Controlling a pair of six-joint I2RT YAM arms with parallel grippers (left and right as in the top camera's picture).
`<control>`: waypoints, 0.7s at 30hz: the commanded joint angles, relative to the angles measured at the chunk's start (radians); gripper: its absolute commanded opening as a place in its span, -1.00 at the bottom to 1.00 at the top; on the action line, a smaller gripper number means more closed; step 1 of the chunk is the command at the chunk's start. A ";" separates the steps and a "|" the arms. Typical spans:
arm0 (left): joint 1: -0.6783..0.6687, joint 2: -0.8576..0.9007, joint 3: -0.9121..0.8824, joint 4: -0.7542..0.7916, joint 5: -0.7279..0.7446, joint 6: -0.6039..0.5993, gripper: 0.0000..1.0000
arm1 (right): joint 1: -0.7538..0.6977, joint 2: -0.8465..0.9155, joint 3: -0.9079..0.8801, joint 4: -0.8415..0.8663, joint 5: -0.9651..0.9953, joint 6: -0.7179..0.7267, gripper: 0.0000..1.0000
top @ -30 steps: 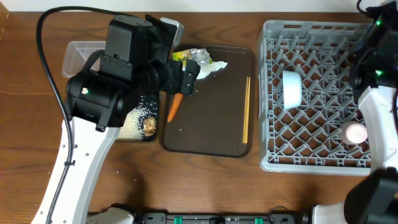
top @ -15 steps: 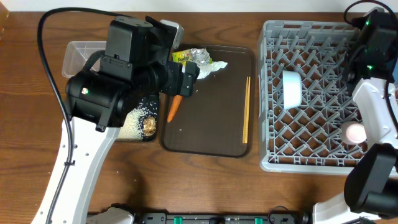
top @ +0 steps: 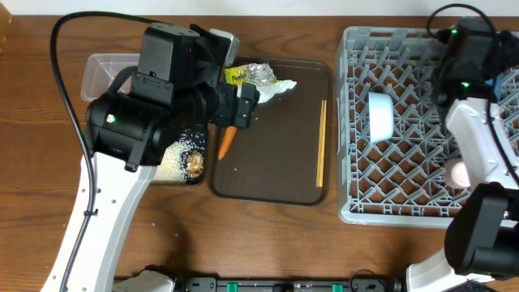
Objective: Sort waste into correct bins and load items into the dishwasher rack
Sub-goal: 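Carry the blue plate right and set it in the rack, then reach the left gripper down to the carrot and grasp it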
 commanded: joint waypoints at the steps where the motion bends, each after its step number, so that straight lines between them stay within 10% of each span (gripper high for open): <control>1: 0.003 -0.003 0.018 -0.002 0.005 0.006 0.96 | 0.040 0.003 0.003 -0.035 0.008 0.178 0.99; 21: 0.003 -0.003 0.018 -0.001 0.004 0.006 0.96 | 0.139 -0.161 0.003 -0.082 -0.164 0.523 0.99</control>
